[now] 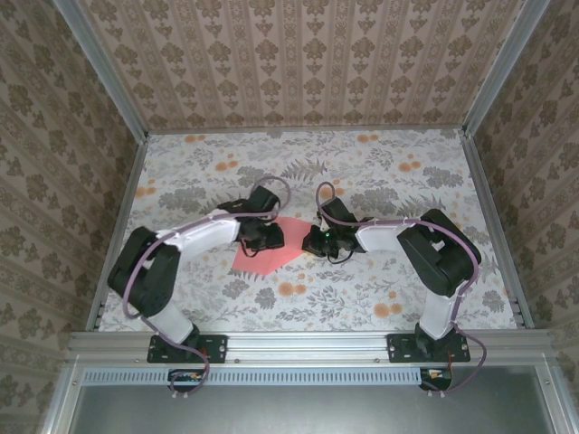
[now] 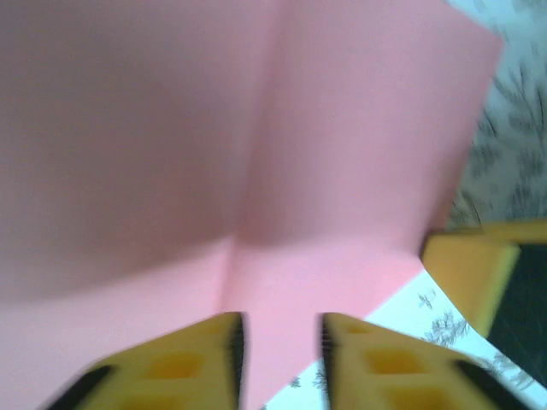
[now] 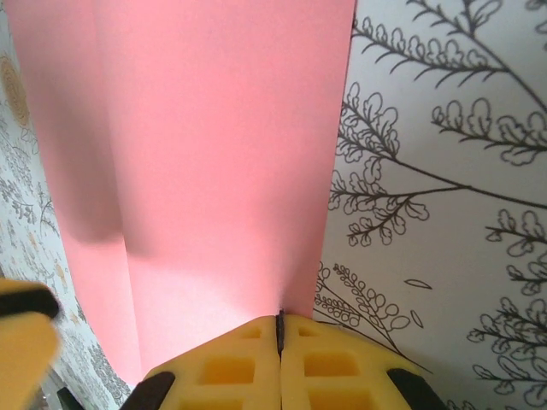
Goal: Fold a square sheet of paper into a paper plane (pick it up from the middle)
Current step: Turn over the paper at the center of the table, then fold the paper in half at the center of the table.
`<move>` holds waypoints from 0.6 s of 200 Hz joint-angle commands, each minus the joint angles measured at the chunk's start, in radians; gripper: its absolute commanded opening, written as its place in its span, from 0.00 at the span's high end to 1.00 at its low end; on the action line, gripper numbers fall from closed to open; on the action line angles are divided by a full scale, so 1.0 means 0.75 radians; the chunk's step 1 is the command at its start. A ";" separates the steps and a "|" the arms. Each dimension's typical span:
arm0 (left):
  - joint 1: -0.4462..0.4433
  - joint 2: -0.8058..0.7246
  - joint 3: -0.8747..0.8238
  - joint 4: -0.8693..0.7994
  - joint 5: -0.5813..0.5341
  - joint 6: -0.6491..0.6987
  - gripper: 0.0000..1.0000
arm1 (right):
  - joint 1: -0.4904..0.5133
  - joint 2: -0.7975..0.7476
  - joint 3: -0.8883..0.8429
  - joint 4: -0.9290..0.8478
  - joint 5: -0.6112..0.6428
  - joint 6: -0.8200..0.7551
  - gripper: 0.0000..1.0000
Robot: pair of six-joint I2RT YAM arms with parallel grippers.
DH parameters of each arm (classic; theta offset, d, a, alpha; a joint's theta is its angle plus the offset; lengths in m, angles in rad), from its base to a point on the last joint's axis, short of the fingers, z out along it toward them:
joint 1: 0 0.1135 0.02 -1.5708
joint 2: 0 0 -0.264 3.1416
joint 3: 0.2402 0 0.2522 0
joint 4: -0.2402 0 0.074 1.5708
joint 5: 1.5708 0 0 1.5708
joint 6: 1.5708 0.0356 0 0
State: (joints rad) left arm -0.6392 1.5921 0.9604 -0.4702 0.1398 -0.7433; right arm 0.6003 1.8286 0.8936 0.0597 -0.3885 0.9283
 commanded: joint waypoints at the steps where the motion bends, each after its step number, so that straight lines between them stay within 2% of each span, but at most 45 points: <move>1: 0.106 -0.098 -0.139 0.004 -0.005 -0.100 0.51 | 0.007 0.045 0.020 -0.127 0.060 -0.036 0.94; 32: 0.230 -0.238 -0.305 -0.003 -0.023 -0.167 0.21 | 0.007 0.056 0.025 -0.130 0.060 -0.034 0.94; 55: 0.235 -0.280 -0.355 -0.023 -0.048 -0.186 0.10 | 0.008 0.065 0.026 -0.132 0.059 -0.036 0.94; 81: 0.236 -0.262 -0.374 0.019 -0.012 -0.191 0.05 | 0.008 0.068 0.027 -0.131 0.056 -0.037 0.94; 120: 0.233 -0.217 -0.357 0.095 0.052 -0.173 0.07 | 0.008 0.070 0.022 -0.131 0.053 -0.037 0.94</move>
State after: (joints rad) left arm -0.4637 1.4010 0.6930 -0.4637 0.1272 -0.8684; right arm 0.6003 1.8370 0.9146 0.0257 -0.3862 0.9157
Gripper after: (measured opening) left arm 0.937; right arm 0.063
